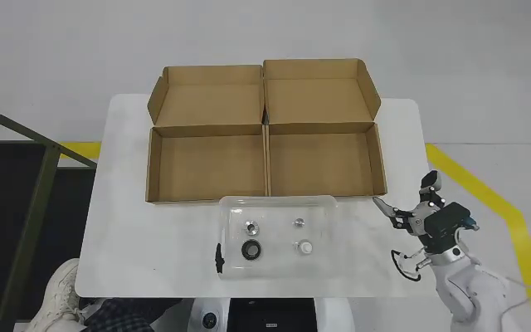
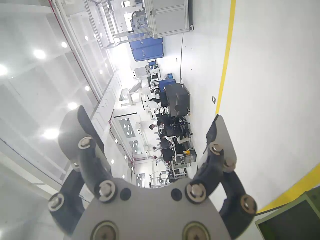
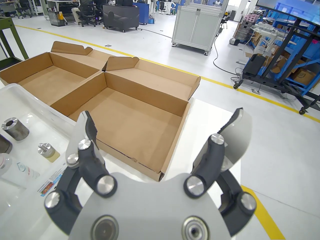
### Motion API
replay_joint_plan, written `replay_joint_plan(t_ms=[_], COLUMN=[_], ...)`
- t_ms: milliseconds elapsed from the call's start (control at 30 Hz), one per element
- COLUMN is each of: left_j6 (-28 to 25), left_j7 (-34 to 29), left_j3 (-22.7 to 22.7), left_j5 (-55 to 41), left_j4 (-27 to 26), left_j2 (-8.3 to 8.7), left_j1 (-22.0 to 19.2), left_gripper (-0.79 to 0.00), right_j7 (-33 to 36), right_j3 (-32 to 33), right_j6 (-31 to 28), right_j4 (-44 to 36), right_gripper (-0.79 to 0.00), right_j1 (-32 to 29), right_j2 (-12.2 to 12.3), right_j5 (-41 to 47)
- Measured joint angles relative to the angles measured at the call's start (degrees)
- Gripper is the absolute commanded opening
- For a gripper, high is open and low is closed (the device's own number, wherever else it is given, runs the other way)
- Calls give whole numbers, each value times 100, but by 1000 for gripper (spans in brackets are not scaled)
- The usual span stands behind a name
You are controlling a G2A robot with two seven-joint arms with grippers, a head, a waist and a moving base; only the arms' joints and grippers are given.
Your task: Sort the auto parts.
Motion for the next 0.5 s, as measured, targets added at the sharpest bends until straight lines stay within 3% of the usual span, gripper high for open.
replay_joint_plan(t_ms=[500], left_j6=[0], left_j7=[0], left_j3=[0], left_j5=[0], left_j4=[0], left_j2=[0], left_j1=[0], left_gripper=[0], right_j7=[652], right_j3=[-791], right_j6=[-1280], right_j4=[-310], right_gripper=[0], right_j1=[336], right_j2=[99], right_j5=[6])
